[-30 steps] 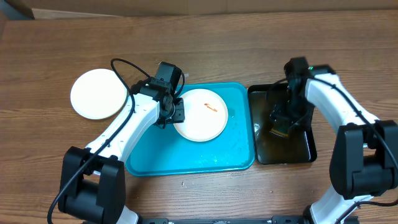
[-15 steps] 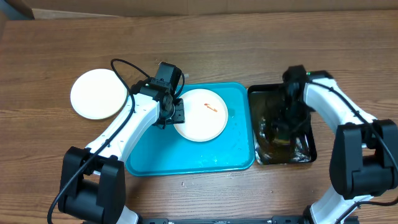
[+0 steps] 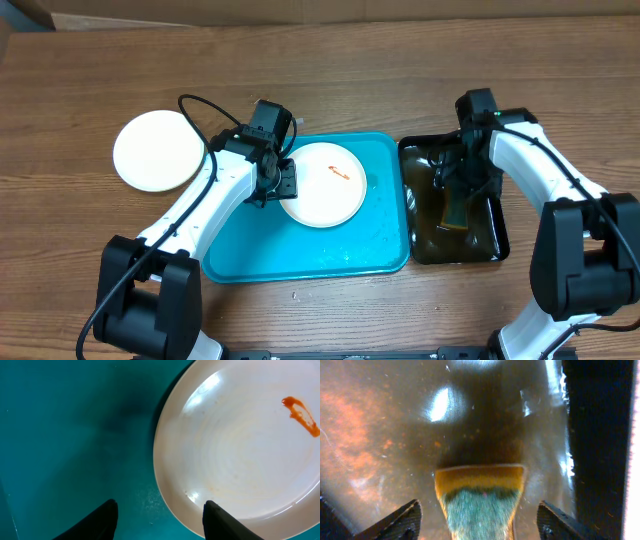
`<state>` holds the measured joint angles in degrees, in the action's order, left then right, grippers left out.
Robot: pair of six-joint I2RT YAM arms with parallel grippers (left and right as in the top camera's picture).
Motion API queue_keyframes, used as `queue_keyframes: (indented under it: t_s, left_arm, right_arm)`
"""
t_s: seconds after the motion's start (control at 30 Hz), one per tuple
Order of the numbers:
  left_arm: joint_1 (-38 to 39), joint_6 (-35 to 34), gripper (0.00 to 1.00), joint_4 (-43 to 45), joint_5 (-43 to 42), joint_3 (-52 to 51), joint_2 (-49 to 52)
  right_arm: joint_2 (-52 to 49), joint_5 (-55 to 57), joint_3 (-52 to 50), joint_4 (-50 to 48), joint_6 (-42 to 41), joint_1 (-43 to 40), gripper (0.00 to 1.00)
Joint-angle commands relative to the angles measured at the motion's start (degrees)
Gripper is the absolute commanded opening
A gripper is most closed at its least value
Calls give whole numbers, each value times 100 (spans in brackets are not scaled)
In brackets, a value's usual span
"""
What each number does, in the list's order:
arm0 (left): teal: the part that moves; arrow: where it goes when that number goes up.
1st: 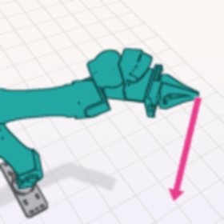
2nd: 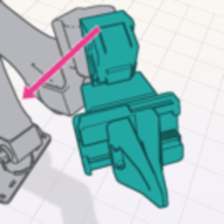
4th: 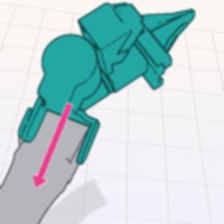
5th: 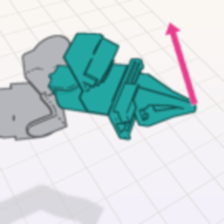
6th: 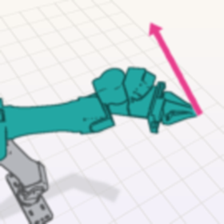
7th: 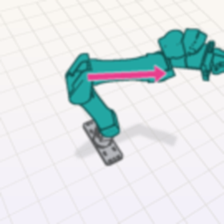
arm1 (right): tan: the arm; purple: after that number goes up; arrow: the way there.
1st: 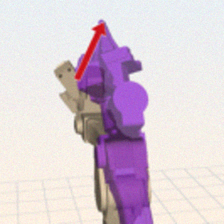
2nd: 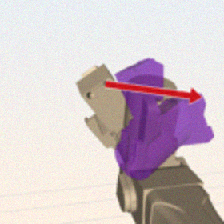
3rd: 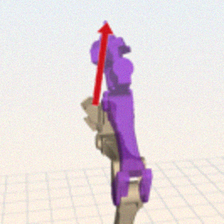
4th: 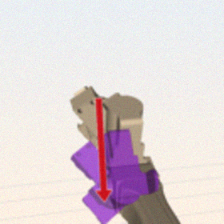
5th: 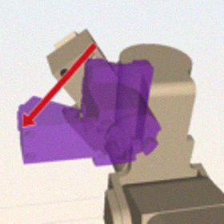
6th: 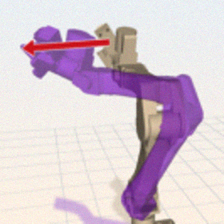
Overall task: Clean dirty plates on tray and stack at the side
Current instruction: 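Grasp the green-and-yellow sponge with right gripper and lift it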
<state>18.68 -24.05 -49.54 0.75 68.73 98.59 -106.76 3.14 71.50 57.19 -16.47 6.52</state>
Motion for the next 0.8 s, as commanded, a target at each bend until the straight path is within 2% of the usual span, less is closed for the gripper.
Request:
queue_keyframes:
  t_s: [0.0, 0.07, 0.1, 0.13, 0.17, 0.2, 0.27, 0.3, 0.4, 0.53, 0.67, 0.7, 0.77]
  left_arm:
    - [11, -42, 56, 7, 76, 74, 42]
    - [11, -39, 57, 7, 76, 76, 42]
    - [11, -39, 57, 7, 76, 76, 42]
    - [11, -39, 57, 7, 76, 74, 42]
    - [11, -39, 57, 7, 76, 76, 42]
    - [11, -39, 57, 7, 76, 76, 42]
    - [11, -39, 57, 7, 98, 76, 42]
    - [11, -39, 57, 7, 136, 74, 42]
    - [11, -39, 57, 2, 393, 74, 42]
    - [11, -46, 55, 13, 540, 74, 52]
    - [13, -341, 50, 98, 468, 74, 149]
    - [13, -341, 49, 140, 470, 74, 186]
    - [11, -341, 47, 232, 474, 74, 291]
  right_arm:
    - [122, -160, -199, -216, 0, 7, 66]
    - [122, -197, -208, -256, -2, 7, 27]
    - [122, -197, -208, -267, 0, 7, 11]
    - [122, -195, -208, -278, 0, 7, 4]
    - [122, -195, -205, -302, 0, 7, 4]
    - [122, -197, -184, -323, 0, 7, 9]
    - [122, -225, -63, -273, 0, -11, 47]
    - [122, -280, 15, -234, 0, -15, 55]
    - [122, -345, 382, 13, 0, -15, 59]
    - [125, -341, 872, 319, 0, -15, 58]
    - [125, -319, 1121, 468, 24, -17, 59]
    - [122, -317, 1121, 468, 26, -17, 63]
    - [122, -317, 1113, 487, 94, -22, 64]
